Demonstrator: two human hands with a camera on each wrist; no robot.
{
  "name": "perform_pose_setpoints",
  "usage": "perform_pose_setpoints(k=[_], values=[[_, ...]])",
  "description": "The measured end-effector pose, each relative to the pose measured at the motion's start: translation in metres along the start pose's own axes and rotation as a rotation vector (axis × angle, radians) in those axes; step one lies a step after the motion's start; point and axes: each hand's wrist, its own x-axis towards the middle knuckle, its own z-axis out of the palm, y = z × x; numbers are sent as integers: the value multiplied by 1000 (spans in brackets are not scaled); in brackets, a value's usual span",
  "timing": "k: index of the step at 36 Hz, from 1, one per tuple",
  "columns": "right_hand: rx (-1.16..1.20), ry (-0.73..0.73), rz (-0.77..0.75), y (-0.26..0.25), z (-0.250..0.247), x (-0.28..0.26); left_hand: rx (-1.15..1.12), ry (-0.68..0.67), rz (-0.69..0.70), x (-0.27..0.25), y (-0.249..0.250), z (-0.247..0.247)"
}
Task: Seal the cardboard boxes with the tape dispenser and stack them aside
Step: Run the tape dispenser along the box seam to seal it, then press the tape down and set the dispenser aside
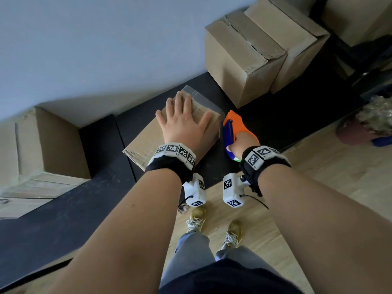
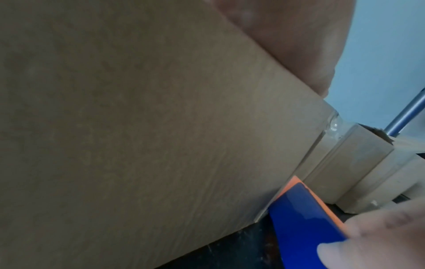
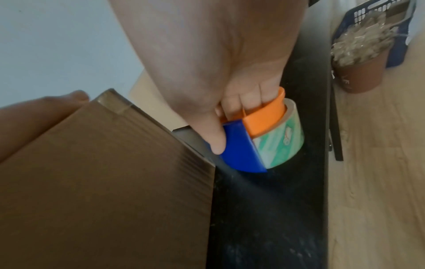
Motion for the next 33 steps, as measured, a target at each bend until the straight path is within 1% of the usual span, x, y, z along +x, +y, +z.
perform_pose_setpoints(k=[2, 3, 4, 6, 7, 10, 12, 13, 15, 16, 17, 18, 20, 24, 27, 30, 33], values=[[-56, -28, 48, -3, -1, -1, -36, -15, 0, 3, -2, 0], [-64, -19, 63, -5, -3, -2, -56, -13, -4, 5, -3, -1], [-38, 13, 81, -7, -6, -3, -74, -4, -1, 7, -5, -2], [85, 112, 126, -8, -11, -6, -102, 8, 18, 12, -10, -6], [155, 149, 124, -10, -14, -8, -117, 0, 26, 15, -13, -9], [397, 215, 74, -17, -20, -10, -164, -30, 39, 23, -19, -19], [503, 260, 38, -21, -24, -15, -171, -30, 33, 26, -21, -25], [551, 274, 20, -24, -26, -18, -182, -34, 9, 27, -22, -27], [665, 271, -16, -31, -29, -23, -233, -32, -42, 30, -26, -26], [708, 262, -35, -35, -29, -25, -246, -24, -36, 32, -28, -25], [729, 255, -56, -38, -28, -25, -209, -35, -14, 34, -29, -22], [734, 242, -71, -43, -28, -26, -167, -44, 1, 36, -31, -18], [750, 221, -91, -51, -27, -26, -135, -41, -35, 40, -35, -12], [741, 234, -69, -60, -21, -17, -205, -38, -95, 39, -43, -10], [712, 272, -40, -62, -17, -10, -227, -57, -79, 37, -45, -10], [665, 318, -2, -68, -17, -15, -257, -33, -40, 32, -44, -11], [627, 348, -6, -68, -19, -14, -294, -21, -37, 28, -41, -18]])
